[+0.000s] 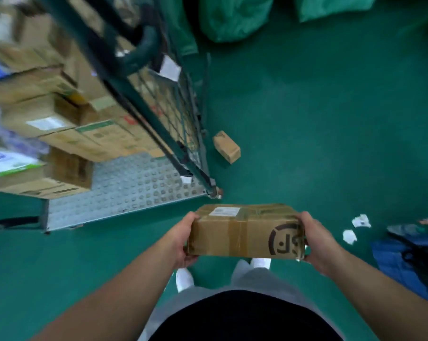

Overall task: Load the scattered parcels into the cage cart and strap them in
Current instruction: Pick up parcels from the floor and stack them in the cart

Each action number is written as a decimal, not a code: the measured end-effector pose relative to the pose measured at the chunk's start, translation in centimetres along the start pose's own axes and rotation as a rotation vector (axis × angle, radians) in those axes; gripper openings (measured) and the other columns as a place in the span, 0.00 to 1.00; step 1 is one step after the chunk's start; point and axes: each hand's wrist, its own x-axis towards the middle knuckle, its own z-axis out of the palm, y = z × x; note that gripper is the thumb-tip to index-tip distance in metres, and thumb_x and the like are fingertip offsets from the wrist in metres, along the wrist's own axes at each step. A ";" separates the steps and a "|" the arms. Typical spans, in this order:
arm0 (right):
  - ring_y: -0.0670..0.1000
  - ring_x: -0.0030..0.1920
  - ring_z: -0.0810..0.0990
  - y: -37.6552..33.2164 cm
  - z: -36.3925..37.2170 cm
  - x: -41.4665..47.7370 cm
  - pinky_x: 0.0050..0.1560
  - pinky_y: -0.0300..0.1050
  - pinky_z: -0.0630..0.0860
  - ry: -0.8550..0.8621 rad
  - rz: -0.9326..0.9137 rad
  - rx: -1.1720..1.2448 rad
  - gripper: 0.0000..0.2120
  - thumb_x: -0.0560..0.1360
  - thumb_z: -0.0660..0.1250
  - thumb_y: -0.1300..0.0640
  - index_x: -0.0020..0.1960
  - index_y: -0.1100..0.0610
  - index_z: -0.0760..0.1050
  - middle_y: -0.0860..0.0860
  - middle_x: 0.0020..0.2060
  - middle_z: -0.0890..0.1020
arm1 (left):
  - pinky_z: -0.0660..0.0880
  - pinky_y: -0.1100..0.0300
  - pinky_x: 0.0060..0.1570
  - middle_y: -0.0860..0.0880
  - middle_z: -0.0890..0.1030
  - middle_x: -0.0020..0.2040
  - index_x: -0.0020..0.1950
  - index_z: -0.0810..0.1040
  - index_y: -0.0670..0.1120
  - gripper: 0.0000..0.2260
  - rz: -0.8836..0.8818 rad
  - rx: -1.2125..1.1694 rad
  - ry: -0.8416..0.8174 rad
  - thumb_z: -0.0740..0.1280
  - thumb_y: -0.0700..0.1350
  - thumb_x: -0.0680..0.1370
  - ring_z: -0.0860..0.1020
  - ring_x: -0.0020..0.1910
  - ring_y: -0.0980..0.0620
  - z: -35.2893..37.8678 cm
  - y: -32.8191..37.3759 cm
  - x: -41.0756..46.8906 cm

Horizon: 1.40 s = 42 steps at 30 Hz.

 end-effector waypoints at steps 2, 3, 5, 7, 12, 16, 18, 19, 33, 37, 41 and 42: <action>0.52 0.41 0.84 -0.4 3.4 -1.0 0.43 0.47 0.79 -0.039 -0.049 -0.040 0.19 0.82 0.56 0.46 0.52 0.54 0.82 0.53 0.39 0.87 | 0.75 0.52 0.58 0.43 0.80 0.48 0.51 0.77 0.49 0.18 0.041 -0.066 0.013 0.70 0.62 0.74 0.79 0.49 0.45 -3.8 -1.1 0.0; 0.52 0.41 0.85 -0.8 5.2 -1.5 0.42 0.46 0.79 -0.065 -0.058 -0.061 0.19 0.82 0.56 0.47 0.52 0.54 0.82 0.53 0.40 0.87 | 0.75 0.52 0.55 0.43 0.80 0.48 0.52 0.77 0.49 0.17 0.059 -0.104 0.018 0.69 0.62 0.74 0.79 0.49 0.44 -5.6 -1.6 0.1; 0.52 0.42 0.85 -1.2 8.9 -2.9 0.40 0.46 0.80 -0.124 -0.081 -0.089 0.18 0.80 0.58 0.45 0.51 0.55 0.83 0.55 0.44 0.88 | 0.75 0.53 0.51 0.44 0.80 0.49 0.53 0.78 0.50 0.18 0.083 -0.183 0.030 0.70 0.62 0.73 0.79 0.49 0.45 -9.5 -2.9 0.5; 0.51 0.42 0.86 -0.8 13.2 -4.2 0.39 0.44 0.79 -0.209 -0.080 -0.108 0.17 0.79 0.61 0.44 0.50 0.53 0.84 0.55 0.46 0.88 | 0.75 0.54 0.51 0.44 0.80 0.48 0.52 0.78 0.49 0.17 0.105 -0.269 0.051 0.71 0.61 0.73 0.78 0.48 0.46 -14.0 -4.8 0.4; 0.54 0.53 0.80 0.9 24.8 -8.7 0.64 0.55 0.77 -0.286 0.007 -0.115 0.15 0.78 0.67 0.41 0.50 0.52 0.82 0.54 0.49 0.84 | 0.76 0.52 0.54 0.45 0.80 0.51 0.54 0.79 0.48 0.16 0.229 -0.494 0.063 0.71 0.59 0.76 0.78 0.51 0.46 -26.2 -9.2 0.6; 0.59 0.62 0.79 2.1 32.9 -11.0 0.68 0.56 0.74 -0.368 0.005 -0.098 0.21 0.75 0.70 0.38 0.61 0.52 0.80 0.59 0.58 0.82 | 0.77 0.51 0.52 0.45 0.79 0.53 0.54 0.78 0.49 0.15 0.343 -0.609 0.099 0.71 0.58 0.77 0.78 0.52 0.46 -34.7 -10.4 1.0; 0.58 0.61 0.80 2.2 36.8 -12.1 0.69 0.57 0.74 -0.379 -0.048 -0.107 0.20 0.77 0.69 0.39 0.61 0.51 0.79 0.58 0.56 0.84 | 0.76 0.51 0.53 0.46 0.80 0.52 0.53 0.79 0.49 0.13 0.390 -0.671 0.106 0.71 0.57 0.77 0.78 0.52 0.46 -38.4 -10.2 1.3; 0.58 0.61 0.80 2.1 38.5 -12.7 0.68 0.57 0.75 -0.386 -0.081 -0.110 0.19 0.77 0.68 0.39 0.61 0.51 0.79 0.57 0.54 0.85 | 0.75 0.52 0.53 0.46 0.80 0.52 0.53 0.80 0.49 0.13 0.410 -0.706 0.114 0.72 0.57 0.76 0.77 0.51 0.47 -40.1 -9.8 1.7; 0.62 0.56 0.83 -10.7 53.8 -8.2 0.61 0.62 0.79 -0.410 -0.227 -0.011 0.25 0.73 0.75 0.45 0.63 0.56 0.73 0.60 0.53 0.85 | 0.79 0.44 0.58 0.41 0.82 0.59 0.67 0.76 0.48 0.26 0.407 -1.188 -0.024 0.77 0.55 0.73 0.81 0.57 0.40 -46.0 8.3 4.8; 0.62 0.54 0.85 -16.9 59.3 -6.1 0.53 0.57 0.82 -0.473 -0.189 0.028 0.22 0.73 0.76 0.51 0.62 0.58 0.74 0.61 0.52 0.85 | 0.74 0.41 0.66 0.41 0.82 0.59 0.62 0.77 0.49 0.21 0.412 -1.215 -0.013 0.75 0.57 0.74 0.80 0.59 0.39 -48.2 14.0 5.6; 0.60 0.53 0.85 -20.9 64.2 -4.6 0.48 0.52 0.82 -0.506 -0.158 0.027 0.22 0.73 0.77 0.50 0.62 0.55 0.74 0.59 0.52 0.86 | 0.69 0.40 0.72 0.42 0.81 0.59 0.62 0.75 0.48 0.21 0.408 -1.211 -0.028 0.72 0.59 0.76 0.78 0.61 0.40 -50.4 18.5 6.1; 0.60 0.54 0.84 -21.6 65.1 -4.5 0.50 0.53 0.82 -0.502 -0.149 0.038 0.22 0.73 0.77 0.50 0.62 0.55 0.74 0.60 0.52 0.86 | 0.69 0.41 0.72 0.43 0.81 0.59 0.63 0.74 0.48 0.22 0.414 -1.214 -0.026 0.71 0.60 0.76 0.78 0.61 0.40 -50.9 19.4 6.0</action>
